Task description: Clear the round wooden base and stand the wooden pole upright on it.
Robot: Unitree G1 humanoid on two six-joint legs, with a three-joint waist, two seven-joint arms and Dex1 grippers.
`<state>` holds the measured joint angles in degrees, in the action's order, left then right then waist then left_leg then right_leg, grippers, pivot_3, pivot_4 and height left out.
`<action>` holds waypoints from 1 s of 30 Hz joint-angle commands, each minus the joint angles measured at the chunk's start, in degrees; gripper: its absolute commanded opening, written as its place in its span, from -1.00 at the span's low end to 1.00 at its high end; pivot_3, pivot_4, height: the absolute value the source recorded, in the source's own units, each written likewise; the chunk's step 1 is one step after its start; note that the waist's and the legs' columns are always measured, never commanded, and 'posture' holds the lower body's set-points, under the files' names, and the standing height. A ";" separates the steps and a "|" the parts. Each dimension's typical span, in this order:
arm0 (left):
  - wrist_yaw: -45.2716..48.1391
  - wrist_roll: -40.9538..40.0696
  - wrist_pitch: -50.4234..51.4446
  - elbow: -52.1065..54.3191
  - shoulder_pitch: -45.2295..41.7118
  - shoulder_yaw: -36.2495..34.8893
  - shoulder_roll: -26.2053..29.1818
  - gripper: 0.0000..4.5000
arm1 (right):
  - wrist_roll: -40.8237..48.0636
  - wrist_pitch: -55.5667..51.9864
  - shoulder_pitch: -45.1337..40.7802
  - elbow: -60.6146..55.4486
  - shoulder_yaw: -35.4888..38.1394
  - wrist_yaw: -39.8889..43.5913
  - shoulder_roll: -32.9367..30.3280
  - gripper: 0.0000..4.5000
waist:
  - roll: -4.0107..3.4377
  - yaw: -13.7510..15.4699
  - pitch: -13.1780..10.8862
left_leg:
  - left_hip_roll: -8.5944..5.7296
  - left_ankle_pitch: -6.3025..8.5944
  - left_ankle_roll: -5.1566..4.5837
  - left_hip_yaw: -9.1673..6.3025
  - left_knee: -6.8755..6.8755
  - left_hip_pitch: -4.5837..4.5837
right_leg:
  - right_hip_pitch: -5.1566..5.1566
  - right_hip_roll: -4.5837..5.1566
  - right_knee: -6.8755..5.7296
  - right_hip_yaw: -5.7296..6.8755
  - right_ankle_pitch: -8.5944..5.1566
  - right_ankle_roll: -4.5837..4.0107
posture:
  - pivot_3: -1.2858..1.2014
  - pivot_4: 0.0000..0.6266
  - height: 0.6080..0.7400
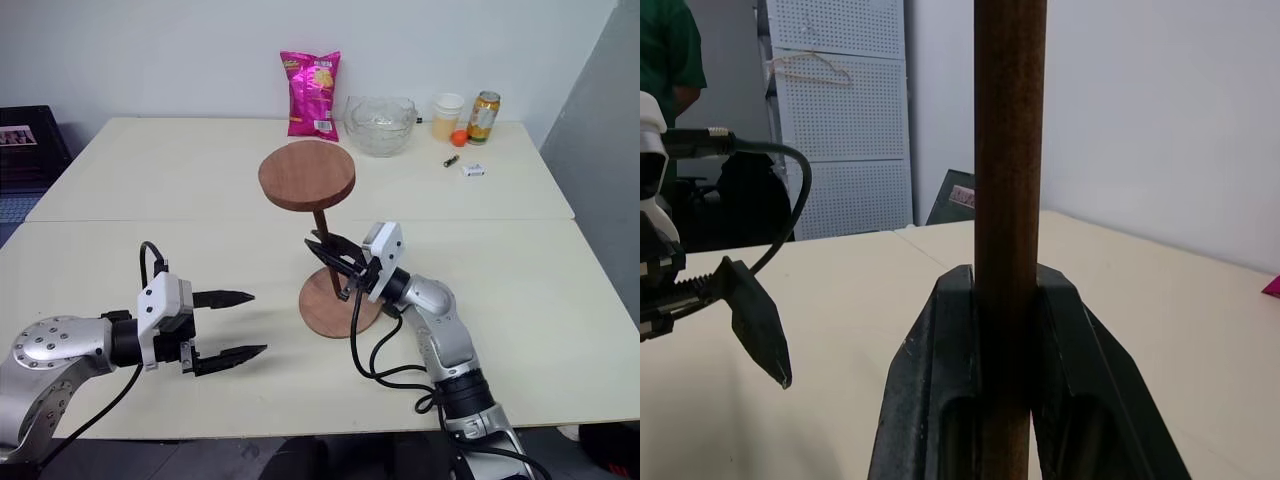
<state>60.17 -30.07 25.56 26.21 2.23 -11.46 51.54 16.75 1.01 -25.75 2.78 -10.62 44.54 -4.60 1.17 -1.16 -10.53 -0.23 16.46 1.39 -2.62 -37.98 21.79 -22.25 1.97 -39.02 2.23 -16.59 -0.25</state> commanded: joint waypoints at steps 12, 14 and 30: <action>0.05 -0.03 -0.30 0.91 -1.48 0.31 0.21 1.00 | -0.70 2.67 1.48 -0.03 -0.60 0.09 -0.56 -0.89 | 0.00 0.00 0.00 | 0.00 0.00 0.00 0.00 0.00 -0.01 | 0.00 0.00 0.00 0.00 0.00 0.00 | 0.03 -0.52 1.00; 0.09 0.04 -0.34 0.73 -1.62 0.38 0.20 1.00 | -0.79 2.66 1.70 -0.04 -0.85 0.12 -0.66 -0.89 | 0.01 0.00 0.01 | 0.00 0.00 0.00 0.00 0.00 -0.01 | 0.01 0.00 0.00 0.00 0.00 0.00 | 0.03 -0.52 1.00; 0.47 0.50 -1.15 -0.22 -1.63 0.69 0.09 1.00 | -1.10 -0.80 2.77 0.67 -1.22 -1.02 -1.73 -0.89 | 0.03 0.02 0.02 | 0.00 0.00 0.00 0.01 0.00 -0.04 | 0.02 0.00 -0.01 -0.01 0.00 0.00 | 0.03 -0.52 1.00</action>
<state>60.55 -29.88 25.60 25.87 1.06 -10.54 51.54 15.36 1.99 -23.75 2.97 -12.00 43.58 -5.61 1.20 -1.14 -10.50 -0.22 16.46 1.39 -2.61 -37.99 21.75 -22.21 1.97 -39.03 2.22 -16.59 -0.25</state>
